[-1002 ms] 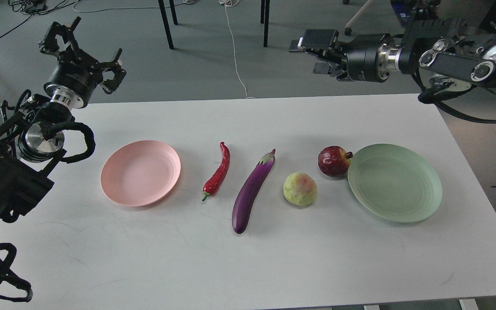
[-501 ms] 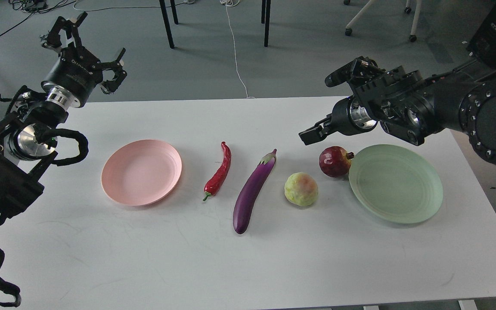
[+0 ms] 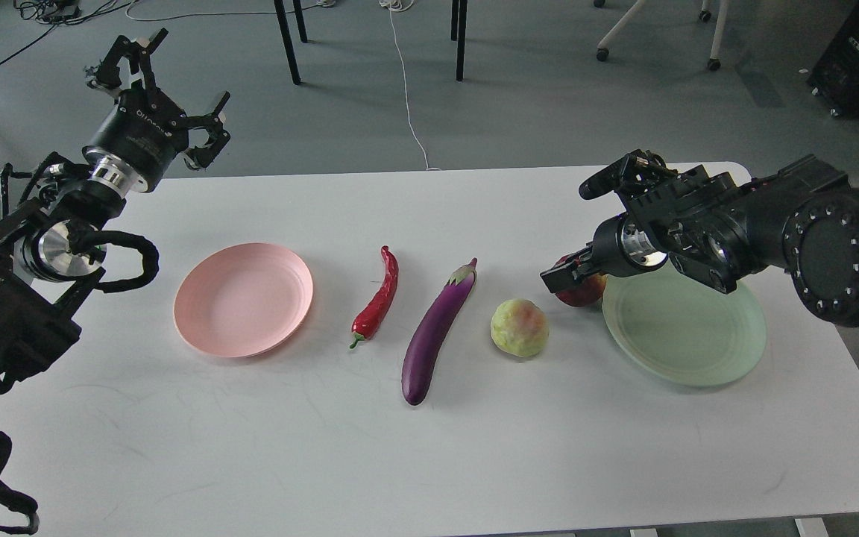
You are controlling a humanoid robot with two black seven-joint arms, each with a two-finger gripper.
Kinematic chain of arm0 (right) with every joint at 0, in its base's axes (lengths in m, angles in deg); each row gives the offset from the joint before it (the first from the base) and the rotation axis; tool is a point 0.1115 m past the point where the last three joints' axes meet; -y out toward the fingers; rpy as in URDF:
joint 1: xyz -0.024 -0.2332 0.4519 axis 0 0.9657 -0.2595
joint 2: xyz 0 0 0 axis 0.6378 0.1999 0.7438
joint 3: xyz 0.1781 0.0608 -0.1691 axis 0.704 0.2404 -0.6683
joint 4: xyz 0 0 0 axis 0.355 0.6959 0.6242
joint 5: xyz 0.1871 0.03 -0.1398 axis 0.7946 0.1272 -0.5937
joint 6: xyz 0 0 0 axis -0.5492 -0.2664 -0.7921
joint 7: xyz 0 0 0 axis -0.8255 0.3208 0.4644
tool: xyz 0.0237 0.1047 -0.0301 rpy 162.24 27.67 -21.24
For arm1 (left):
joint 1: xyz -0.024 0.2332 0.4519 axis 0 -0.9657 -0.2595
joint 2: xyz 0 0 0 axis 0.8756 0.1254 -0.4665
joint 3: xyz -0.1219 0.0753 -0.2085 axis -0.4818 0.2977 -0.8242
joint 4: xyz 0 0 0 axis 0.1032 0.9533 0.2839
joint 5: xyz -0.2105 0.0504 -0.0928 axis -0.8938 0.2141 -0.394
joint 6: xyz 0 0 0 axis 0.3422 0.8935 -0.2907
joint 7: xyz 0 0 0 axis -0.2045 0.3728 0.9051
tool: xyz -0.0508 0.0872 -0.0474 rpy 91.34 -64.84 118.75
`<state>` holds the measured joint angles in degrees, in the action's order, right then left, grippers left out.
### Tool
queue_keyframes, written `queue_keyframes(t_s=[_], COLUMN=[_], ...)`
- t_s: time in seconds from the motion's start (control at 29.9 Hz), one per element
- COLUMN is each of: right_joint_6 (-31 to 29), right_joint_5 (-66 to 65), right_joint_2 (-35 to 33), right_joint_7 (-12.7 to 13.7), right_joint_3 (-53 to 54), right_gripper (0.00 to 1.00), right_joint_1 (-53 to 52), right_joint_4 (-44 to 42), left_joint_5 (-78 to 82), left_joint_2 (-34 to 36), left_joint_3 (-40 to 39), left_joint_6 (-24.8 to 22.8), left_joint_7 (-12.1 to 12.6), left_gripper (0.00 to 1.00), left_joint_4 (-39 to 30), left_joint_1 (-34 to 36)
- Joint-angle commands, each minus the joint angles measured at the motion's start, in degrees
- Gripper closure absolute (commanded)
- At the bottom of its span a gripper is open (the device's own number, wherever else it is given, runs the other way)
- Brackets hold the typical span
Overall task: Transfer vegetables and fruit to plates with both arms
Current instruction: 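Grasp the red apple with the right gripper and lift it, then lower the apple onto the green plate and open the right gripper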
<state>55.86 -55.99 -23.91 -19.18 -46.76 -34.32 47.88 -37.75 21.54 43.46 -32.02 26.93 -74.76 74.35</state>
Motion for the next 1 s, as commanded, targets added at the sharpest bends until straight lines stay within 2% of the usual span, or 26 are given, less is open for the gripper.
queue_keyframes(t_s=[0.0,0.17,0.4,0.5,0.73,0.84,0.97], right_joint_6=[0.09,0.53,0.53,0.53,0.53,1.66,3.95], right_joint_5=[0.03,0.11,-0.15,0.29,-1.11,-5.49,-9.55], right_joint_2=[-0.01,-0.01,-0.01,-0.53,-10.28,-15.46,-21.79], right_joint_7=[-0.01,-0.01,-0.01,-0.01,-0.01,-0.01,-0.01], right_joint_3=[-0.18,0.17,0.26,0.43,0.35,0.17,0.35], right_gripper=[0.05,0.13,0.39,0.40,0.39,0.38,0.36], right_joint_1=[2.06,2.16,-0.82,-3.98,-11.29,-11.73,-9.19], right_joint_4=[-1.79,-2.06,-1.36,-0.04,9.70,14.45,15.17], left_joint_5=[0.00,0.00,0.00,-0.08,0.00,-0.08,-0.08], left_joint_2=[-0.01,0.16,0.60,0.69,0.78,0.87,0.78], left_joint_3=[0.00,0.00,0.00,0.00,0.00,0.00,0.00], left_joint_6=[-0.18,-0.26,-0.26,-0.26,-0.35,-0.44,-0.44], left_joint_7=[0.00,0.00,0.00,0.00,0.00,0.00,0.00], left_gripper=[0.02,0.02,0.02,0.02,0.02,0.02,0.02], left_joint_4=[0.20,0.38,0.47,0.47,0.38,0.47,0.47], left_joint_1=[-0.02,-0.02,-0.11,-0.11,-0.20,-0.20,-0.20])
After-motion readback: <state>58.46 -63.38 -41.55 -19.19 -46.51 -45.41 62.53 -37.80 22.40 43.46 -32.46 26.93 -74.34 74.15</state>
